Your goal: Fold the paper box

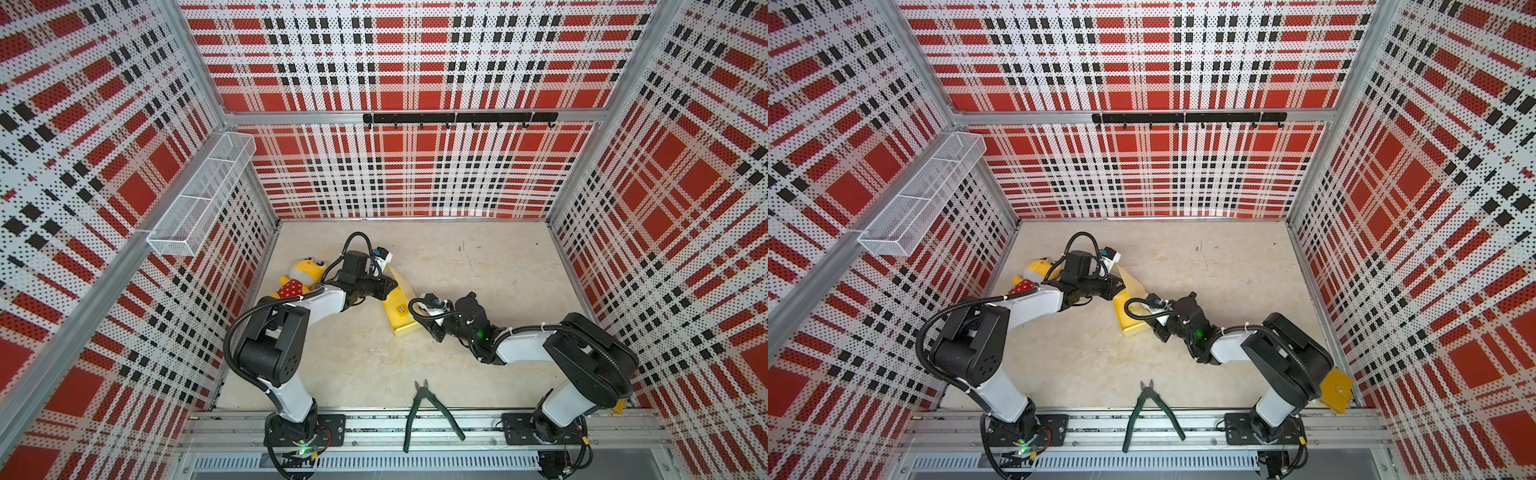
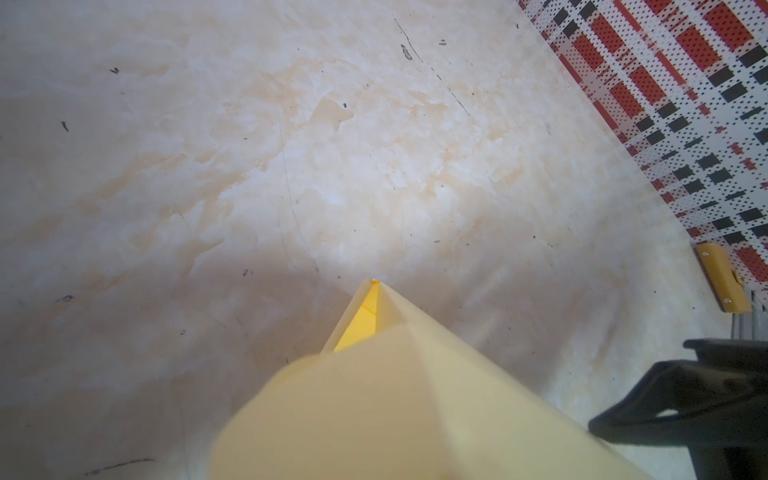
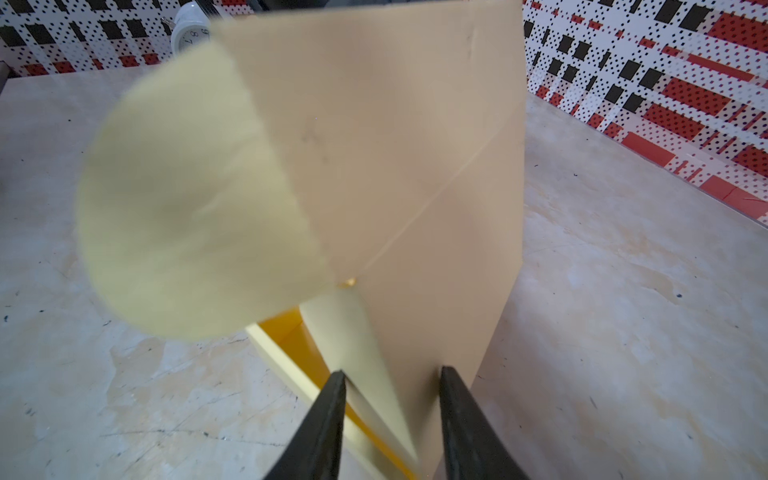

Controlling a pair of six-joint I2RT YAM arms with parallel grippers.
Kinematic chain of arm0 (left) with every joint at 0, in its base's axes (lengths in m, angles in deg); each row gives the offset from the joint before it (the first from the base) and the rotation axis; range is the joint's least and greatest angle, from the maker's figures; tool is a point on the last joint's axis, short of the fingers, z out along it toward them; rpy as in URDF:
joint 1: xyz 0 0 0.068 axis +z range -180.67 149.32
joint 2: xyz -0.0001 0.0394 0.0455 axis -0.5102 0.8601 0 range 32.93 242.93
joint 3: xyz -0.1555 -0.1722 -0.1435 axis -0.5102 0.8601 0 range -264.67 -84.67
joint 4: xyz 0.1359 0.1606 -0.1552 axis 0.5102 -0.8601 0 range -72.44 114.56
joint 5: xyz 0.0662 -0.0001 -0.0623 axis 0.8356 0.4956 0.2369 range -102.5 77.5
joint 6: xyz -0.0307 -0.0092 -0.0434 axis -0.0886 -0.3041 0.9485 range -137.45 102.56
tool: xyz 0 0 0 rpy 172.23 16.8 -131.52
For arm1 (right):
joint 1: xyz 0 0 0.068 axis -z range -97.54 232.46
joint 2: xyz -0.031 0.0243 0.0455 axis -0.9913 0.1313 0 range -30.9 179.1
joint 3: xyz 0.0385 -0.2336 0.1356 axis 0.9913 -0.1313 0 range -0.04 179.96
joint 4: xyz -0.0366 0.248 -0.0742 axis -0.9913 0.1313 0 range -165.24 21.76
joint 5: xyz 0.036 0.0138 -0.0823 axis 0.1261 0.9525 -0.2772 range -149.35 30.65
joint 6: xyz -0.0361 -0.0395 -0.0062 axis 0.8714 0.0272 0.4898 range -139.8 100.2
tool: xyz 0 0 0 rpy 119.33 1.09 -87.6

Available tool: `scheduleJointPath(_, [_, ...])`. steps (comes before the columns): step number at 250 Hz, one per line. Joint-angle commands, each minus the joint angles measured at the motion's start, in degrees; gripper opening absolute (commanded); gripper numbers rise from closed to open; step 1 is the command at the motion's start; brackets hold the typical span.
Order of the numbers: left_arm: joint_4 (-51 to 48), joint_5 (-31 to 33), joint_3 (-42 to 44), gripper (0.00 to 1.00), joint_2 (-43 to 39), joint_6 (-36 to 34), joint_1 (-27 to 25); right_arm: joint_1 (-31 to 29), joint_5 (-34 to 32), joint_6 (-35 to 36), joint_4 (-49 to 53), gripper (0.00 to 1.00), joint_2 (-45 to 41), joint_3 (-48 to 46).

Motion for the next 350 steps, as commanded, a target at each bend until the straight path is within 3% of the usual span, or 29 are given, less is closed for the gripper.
scheduleJointPath(1, [-1.1, -2.7, 0.6, 0.06, -1.9, 0.3, -1.0, -0.1, -2.2, 1.1, -2.5, 0.36, 0.7, 1.0])
scheduleJointPath(157, [-0.8, -3.2, 1.6, 0.05, -1.5, 0.5, -0.8, -1.6, -7.8, 3.7, -3.3, 0.32, 3.1, 1.6])
scheduleJointPath(203, [-0.8, -3.4, 1.9, 0.05, -1.4, -0.2, -1.6, -1.6, -10.3, 4.3, -5.3, 0.25, 2.8, 1.6])
scheduleJointPath(350, [-1.0, -3.3, 5.5, 0.08, -2.6, -0.1, 0.4, -4.2, -10.5, 11.5, 10.8, 0.25, 2.0, 4.8])
